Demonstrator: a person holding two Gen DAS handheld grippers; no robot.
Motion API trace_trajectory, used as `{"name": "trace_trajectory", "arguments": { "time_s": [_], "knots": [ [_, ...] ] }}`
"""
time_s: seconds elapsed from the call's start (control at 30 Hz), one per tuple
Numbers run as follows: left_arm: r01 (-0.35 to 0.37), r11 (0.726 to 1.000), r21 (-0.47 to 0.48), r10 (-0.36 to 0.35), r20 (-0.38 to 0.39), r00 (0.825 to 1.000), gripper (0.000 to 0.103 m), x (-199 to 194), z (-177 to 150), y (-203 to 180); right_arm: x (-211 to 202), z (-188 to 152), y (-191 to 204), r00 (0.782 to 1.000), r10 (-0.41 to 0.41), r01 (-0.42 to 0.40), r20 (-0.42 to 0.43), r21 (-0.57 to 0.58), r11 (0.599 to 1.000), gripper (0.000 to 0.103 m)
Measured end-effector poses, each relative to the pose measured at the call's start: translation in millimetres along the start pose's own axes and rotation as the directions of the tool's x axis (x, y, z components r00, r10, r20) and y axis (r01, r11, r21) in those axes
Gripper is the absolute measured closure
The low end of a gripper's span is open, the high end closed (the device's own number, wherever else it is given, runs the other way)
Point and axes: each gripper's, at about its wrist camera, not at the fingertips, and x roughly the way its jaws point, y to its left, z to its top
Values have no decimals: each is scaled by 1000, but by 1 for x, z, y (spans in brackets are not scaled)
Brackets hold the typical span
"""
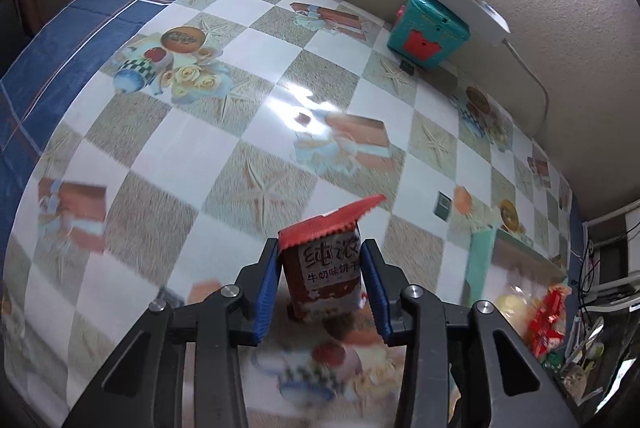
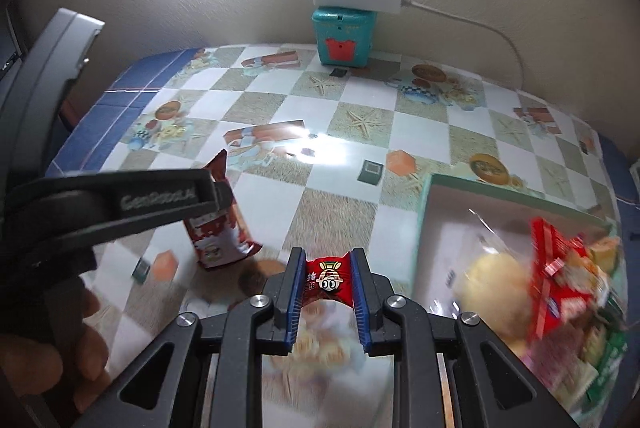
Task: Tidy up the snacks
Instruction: 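Lift and carry the red candy and milk biscuit packet over the tray with both tools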
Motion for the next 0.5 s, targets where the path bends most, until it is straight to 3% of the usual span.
{"name": "trace_trajectory", "arguments": {
  "time_s": [0.33, 0.5],
  "knots": [
    [20, 1000, 5, -20, -17, 1000, 62, -35, -51, -13, -66, -38, -25, 1000, -6, 4, 26, 56, 998, 79],
    [57, 997, 42, -56, -16, 998, 62, -53, -74, -26, -86, -63, -60, 1000, -18, 15, 13, 166, 986, 79]
  ]
}}
